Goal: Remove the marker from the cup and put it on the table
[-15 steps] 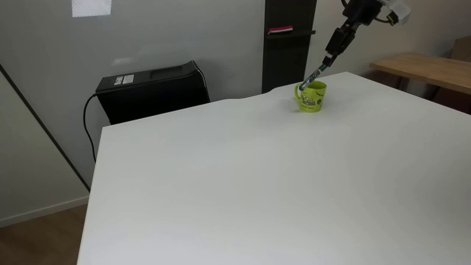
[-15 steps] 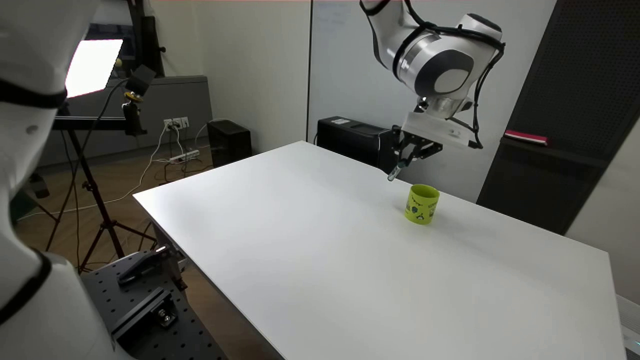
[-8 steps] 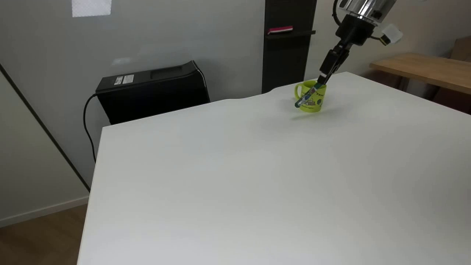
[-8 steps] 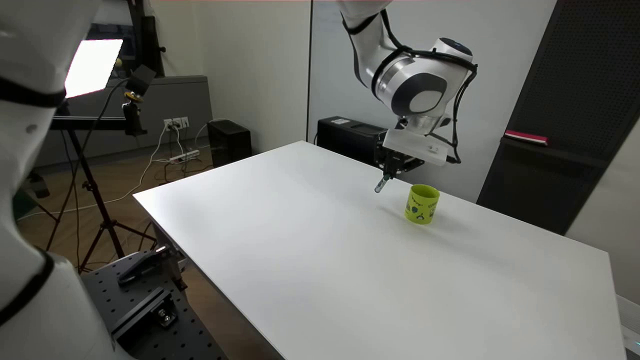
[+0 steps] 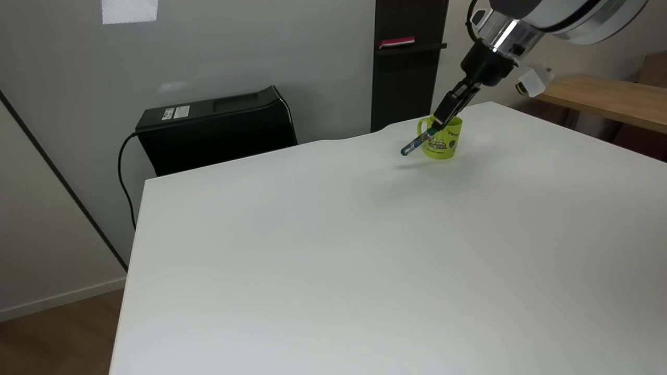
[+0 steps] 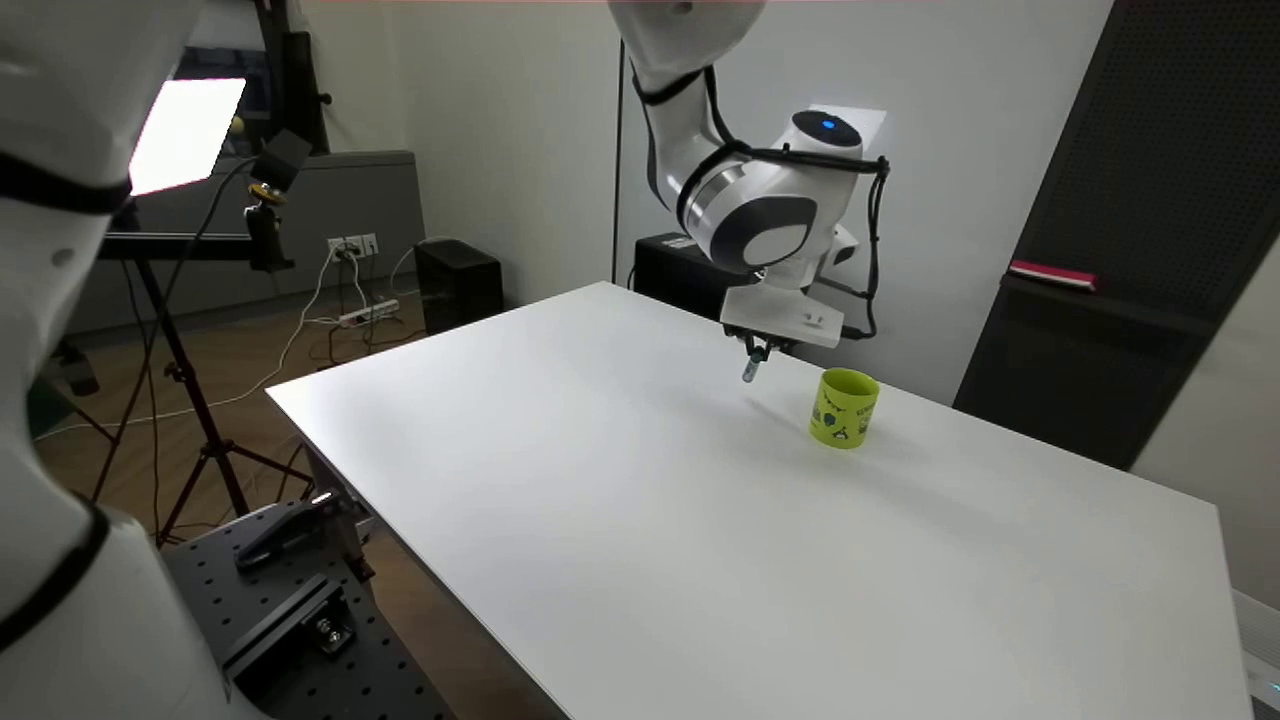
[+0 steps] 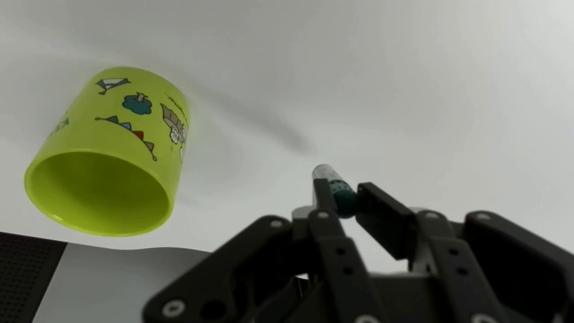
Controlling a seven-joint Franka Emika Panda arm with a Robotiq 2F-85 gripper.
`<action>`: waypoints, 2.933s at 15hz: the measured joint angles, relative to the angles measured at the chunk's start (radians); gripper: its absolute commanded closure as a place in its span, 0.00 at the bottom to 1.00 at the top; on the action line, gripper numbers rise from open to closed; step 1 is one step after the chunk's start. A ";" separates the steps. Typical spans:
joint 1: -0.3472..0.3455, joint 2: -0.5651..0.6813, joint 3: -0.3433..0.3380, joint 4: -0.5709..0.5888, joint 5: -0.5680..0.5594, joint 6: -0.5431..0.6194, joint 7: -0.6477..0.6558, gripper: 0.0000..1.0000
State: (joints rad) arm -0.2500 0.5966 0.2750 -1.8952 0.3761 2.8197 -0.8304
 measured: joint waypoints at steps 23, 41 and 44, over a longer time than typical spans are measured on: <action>-0.059 0.125 0.066 -0.123 -0.397 0.243 0.327 0.62; 0.090 0.057 -0.131 0.014 -0.378 -0.188 0.523 0.00; 0.211 0.024 -0.246 0.027 -0.396 -0.194 0.697 0.00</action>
State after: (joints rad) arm -0.0387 0.6208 0.0291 -1.8677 -0.0197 2.6261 -0.1332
